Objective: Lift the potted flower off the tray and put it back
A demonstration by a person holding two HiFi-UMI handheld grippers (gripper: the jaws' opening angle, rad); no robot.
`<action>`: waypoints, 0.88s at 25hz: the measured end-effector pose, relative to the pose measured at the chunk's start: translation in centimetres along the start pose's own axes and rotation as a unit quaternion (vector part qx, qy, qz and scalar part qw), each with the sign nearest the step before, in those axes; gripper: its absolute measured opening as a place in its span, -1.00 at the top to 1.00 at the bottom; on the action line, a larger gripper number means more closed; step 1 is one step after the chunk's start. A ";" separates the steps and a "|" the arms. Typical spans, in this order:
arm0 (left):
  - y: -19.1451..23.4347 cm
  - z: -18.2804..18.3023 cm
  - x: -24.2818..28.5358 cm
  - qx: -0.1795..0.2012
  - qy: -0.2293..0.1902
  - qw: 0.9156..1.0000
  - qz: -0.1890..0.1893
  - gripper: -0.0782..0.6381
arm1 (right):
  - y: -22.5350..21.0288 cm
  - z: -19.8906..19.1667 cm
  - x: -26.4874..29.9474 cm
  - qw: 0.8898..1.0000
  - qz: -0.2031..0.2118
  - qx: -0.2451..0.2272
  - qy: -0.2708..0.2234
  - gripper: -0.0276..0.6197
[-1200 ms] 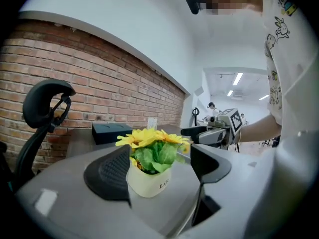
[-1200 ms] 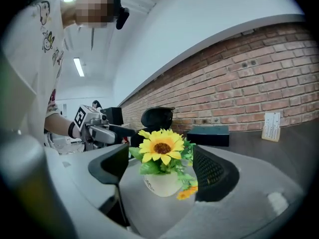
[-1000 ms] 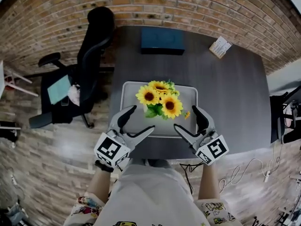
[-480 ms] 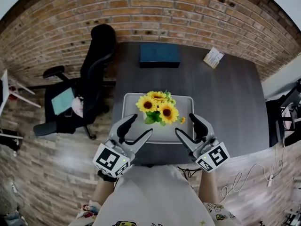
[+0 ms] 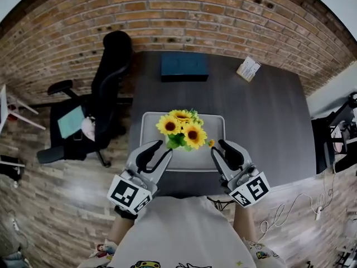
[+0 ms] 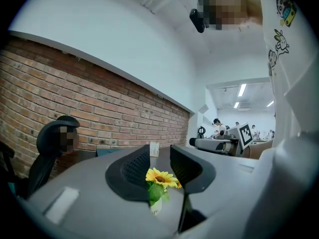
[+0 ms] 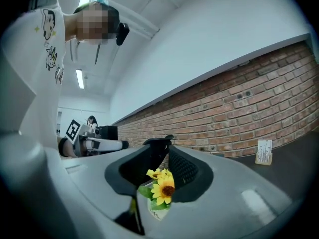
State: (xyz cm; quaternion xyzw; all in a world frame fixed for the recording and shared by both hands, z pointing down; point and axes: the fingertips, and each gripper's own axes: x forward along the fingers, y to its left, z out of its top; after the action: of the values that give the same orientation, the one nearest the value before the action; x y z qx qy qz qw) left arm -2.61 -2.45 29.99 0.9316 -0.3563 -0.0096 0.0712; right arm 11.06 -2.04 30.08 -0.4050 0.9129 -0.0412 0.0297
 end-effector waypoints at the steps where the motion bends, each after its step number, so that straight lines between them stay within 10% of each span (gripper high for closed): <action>1: 0.0 0.0 0.1 -0.002 0.000 1.000 0.000 0.45 | -0.2 0.0 -0.1 1.000 -0.005 0.003 -0.002 0.59; 22: 0.4 -0.8 0.0 -0.008 0.011 1.000 0.026 0.75 | -1.4 -0.4 -1.7 0.999 -0.037 0.016 -0.006 0.91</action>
State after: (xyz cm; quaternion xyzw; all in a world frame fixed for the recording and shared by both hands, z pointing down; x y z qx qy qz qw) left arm -2.77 -2.66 30.83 0.9214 -0.3796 -0.0005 0.0827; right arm 13.15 -1.72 30.69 -0.4379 0.8965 -0.0548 0.0398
